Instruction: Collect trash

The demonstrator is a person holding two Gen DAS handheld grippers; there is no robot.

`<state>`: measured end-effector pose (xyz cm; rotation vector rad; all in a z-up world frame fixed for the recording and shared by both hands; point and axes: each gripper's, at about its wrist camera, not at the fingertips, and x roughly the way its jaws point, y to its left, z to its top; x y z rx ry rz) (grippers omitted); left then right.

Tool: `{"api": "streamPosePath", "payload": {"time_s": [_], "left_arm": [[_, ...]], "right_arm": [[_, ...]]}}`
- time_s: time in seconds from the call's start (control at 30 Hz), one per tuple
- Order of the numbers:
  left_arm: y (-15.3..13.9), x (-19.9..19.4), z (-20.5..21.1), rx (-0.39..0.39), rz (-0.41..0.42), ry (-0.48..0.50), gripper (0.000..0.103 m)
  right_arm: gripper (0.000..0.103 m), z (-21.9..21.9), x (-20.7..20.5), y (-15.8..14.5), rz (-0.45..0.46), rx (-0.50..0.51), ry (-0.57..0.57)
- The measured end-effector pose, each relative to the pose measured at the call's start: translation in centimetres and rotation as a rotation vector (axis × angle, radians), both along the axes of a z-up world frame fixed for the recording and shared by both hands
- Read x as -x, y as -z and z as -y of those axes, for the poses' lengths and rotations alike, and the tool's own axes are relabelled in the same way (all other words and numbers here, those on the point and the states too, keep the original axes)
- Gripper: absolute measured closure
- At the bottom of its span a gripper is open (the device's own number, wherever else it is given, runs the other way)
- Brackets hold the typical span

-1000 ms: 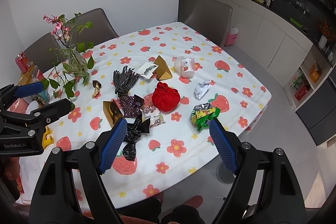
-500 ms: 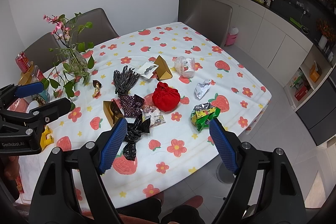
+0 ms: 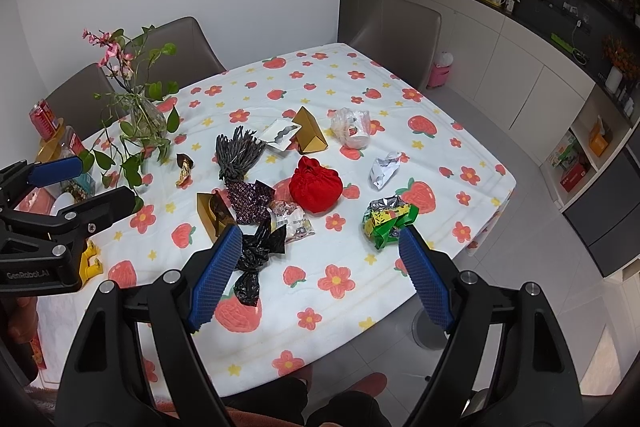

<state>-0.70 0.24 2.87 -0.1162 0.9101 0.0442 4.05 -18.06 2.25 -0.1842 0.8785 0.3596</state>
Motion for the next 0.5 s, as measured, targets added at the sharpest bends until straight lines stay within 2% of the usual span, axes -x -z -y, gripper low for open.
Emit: {"api": "streamPosePath", "payload": {"time_s": [0.5], "left_arm": [[0.04,0.17,-0.15,-0.009,-0.007,-0.003,0.004]], "right_arm": [[0.025,0.06,-0.01,-0.16,-0.005,0.000,-0.002]]}}
